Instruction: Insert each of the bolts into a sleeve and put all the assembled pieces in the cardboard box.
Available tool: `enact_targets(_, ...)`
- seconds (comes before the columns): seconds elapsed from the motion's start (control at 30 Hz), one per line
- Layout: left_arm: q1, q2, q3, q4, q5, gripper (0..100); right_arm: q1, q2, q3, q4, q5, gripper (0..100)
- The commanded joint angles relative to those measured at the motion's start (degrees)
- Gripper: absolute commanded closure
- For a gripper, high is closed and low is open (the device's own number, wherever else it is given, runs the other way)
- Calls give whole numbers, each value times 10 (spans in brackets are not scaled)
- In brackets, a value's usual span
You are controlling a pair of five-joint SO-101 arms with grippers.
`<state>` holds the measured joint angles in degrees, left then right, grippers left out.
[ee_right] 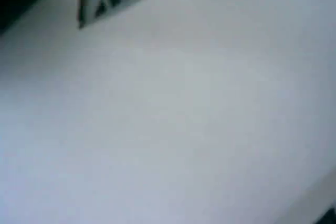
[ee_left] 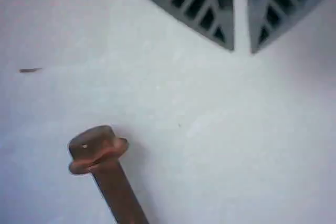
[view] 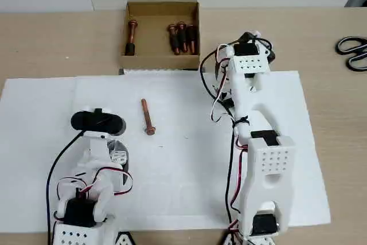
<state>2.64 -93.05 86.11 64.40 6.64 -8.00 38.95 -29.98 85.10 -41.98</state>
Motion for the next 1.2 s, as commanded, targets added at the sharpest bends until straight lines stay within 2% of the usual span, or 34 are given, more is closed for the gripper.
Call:
enact_targets(0.0,0,-5,-2,-11,-1,994,16,-3,-2,-11,-3,926)
enact_targets(0.13,0,-5,-2,-11,-1,994,16,-5,-2,-11,-3,994)
enact_targets(0.4,0,-5,-2,-11,-1,994,8,-7,-36,10,1,995)
enact_targets(0.57,-5,-5,-25,-30,1,994,-28,-46,-125,102,45,995)
enact_targets(0.77,-33,-2,-88,-51,3,994,-47,-122,-130,127,85,995)
enact_targets(1.03,-32,11,-195,31,3,994,-47,-271,10,129,116,995)
enact_targets(1.17,-33,96,-262,62,3,994,-47,-361,126,126,116,995)
